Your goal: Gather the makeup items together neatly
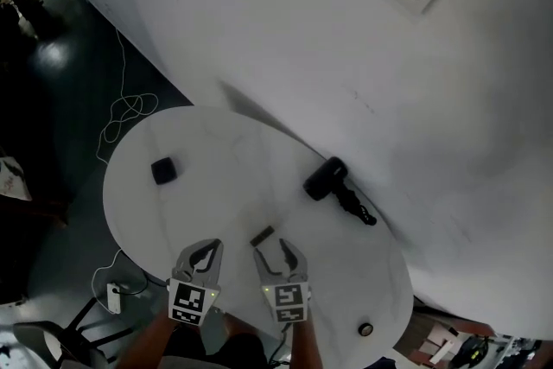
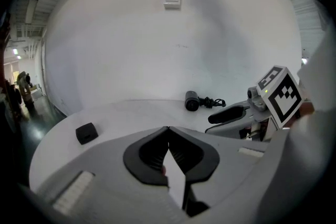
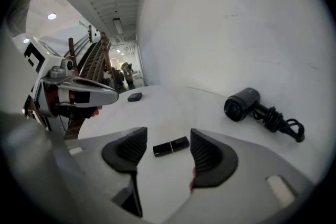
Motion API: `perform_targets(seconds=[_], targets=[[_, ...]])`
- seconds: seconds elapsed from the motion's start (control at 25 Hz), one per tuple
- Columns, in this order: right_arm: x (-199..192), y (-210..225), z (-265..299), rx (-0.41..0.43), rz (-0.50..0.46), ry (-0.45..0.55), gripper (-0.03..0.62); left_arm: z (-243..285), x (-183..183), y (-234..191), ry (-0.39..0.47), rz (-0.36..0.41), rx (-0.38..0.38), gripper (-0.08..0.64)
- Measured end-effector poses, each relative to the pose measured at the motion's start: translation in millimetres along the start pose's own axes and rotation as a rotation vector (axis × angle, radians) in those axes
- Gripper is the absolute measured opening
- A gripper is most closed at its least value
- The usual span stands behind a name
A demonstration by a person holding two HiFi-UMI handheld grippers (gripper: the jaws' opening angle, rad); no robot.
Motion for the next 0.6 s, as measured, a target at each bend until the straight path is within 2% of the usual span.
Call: perform_targets(seconds=[0.12, 0.32, 0.6], targets=[[-2.5, -0.8, 15.7, 0.051, -0.044, -0.027, 0.304, 3.5, -9.9, -3.5, -0.015, -0.021, 0.019, 0.011], [-8.0, -1.3, 35.9, 0.093, -0.121, -0.074, 0.345, 5.7, -23.2, -5.8, -0.031, -0.051, 0.046, 0.011], [-14.9, 4.6, 52.7, 0.103, -0.152, -0.112, 0.348, 8.1, -36.1, -6.6, -0.052, -0.080, 0.071, 0.011]])
Point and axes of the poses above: the fingertips, and each gripper's own axes: z forward along the fingers, y to its right, x out of its top, the point moved 10 cm from there along -z, backward along the fingers, and after that the axes turned 5 degrees about -y, right-handed, at the moved point
